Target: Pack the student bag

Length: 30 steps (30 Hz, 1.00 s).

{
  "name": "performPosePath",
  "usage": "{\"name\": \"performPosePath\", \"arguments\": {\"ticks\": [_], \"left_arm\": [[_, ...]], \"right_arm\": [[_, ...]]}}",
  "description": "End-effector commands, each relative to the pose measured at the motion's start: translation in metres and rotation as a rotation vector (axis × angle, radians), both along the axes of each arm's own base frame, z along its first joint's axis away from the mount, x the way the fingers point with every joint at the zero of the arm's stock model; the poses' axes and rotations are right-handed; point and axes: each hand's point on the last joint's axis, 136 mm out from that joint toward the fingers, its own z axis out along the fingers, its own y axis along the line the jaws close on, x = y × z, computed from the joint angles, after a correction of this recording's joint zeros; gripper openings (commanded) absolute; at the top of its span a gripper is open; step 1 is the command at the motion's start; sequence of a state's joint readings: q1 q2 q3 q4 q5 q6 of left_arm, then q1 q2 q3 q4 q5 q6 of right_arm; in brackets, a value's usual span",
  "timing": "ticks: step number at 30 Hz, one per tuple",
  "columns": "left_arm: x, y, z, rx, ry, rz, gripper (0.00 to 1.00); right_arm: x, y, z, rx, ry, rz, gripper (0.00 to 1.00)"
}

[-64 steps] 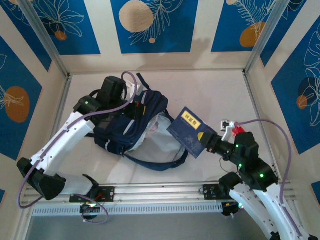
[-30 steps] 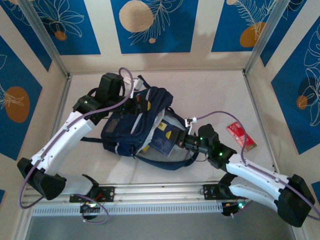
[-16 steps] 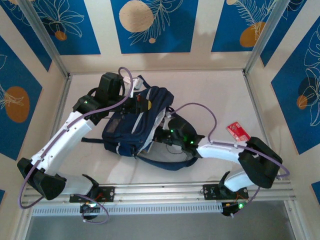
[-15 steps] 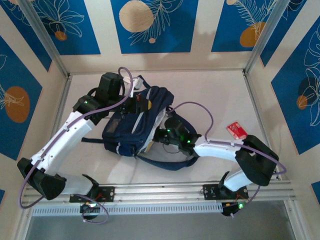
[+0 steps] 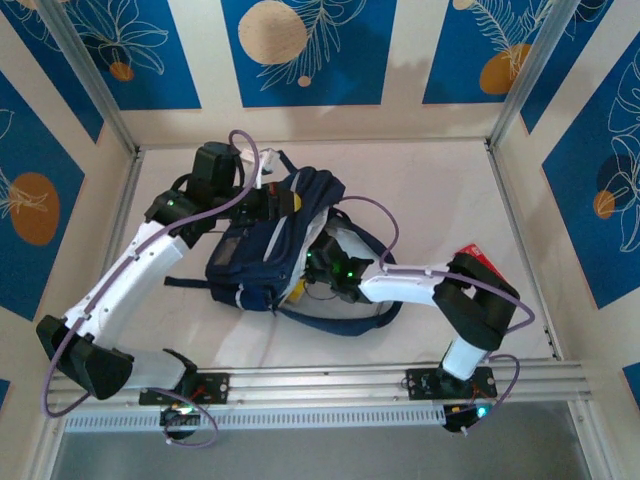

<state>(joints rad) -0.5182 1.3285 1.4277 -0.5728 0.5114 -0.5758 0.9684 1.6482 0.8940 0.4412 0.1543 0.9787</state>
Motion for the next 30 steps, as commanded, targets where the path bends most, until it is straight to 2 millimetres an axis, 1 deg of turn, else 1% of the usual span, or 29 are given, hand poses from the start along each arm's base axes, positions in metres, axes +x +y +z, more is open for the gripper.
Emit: {"name": "performPosePath", "arguments": {"ticks": [1, 3, 5, 7, 11, 15, 18, 20, 23, 24, 27, 30], "left_arm": [[0.008, 0.004, 0.067, -0.167, -0.221, -0.002, 0.0], [0.014, 0.01, 0.06, -0.173, -0.204, 0.027, 0.0], [0.019, 0.015, 0.054, -0.164, -0.199, 0.054, 0.0], [0.024, 0.019, 0.047, -0.15, -0.195, 0.08, 0.0], [0.032, 0.028, 0.033, -0.108, -0.182, 0.133, 0.0], [0.045, 0.044, 0.009, -0.012, -0.161, 0.242, 0.0], [0.057, 0.059, -0.014, 0.079, -0.11, 0.339, 0.0], [0.063, 0.063, -0.027, 0.117, -0.073, 0.374, 0.0], [0.069, 0.058, -0.044, 0.119, -0.049, 0.365, 0.0], [0.071, 0.054, -0.05, 0.109, -0.039, 0.357, 0.0], [0.078, 0.047, -0.071, 0.109, 0.005, 0.349, 0.0], [0.086, 0.04, -0.091, 0.12, 0.042, 0.335, 0.0]], "right_arm": [[-0.007, -0.017, 0.034, 0.006, -0.122, -0.002, 0.71], [-0.013, -0.03, 0.036, -0.012, -0.145, -0.002, 0.72], [-0.016, -0.045, 0.035, -0.032, -0.146, -0.015, 0.72], [-0.019, -0.062, 0.03, -0.043, -0.125, -0.032, 0.71], [-0.024, -0.099, 0.026, -0.075, -0.097, -0.09, 0.69], [-0.031, -0.136, 0.03, -0.12, -0.12, -0.134, 0.68], [-0.033, -0.163, 0.033, -0.156, -0.105, -0.161, 0.67], [-0.031, -0.179, 0.034, -0.17, -0.092, -0.191, 0.66], [-0.028, -0.206, 0.031, -0.186, -0.045, -0.268, 0.64], [-0.026, -0.214, 0.028, -0.19, -0.006, -0.294, 0.64], [-0.024, -0.233, 0.02, -0.197, 0.111, -0.346, 0.63], [-0.02, -0.253, 0.013, -0.253, 0.134, -0.418, 0.62]]}}
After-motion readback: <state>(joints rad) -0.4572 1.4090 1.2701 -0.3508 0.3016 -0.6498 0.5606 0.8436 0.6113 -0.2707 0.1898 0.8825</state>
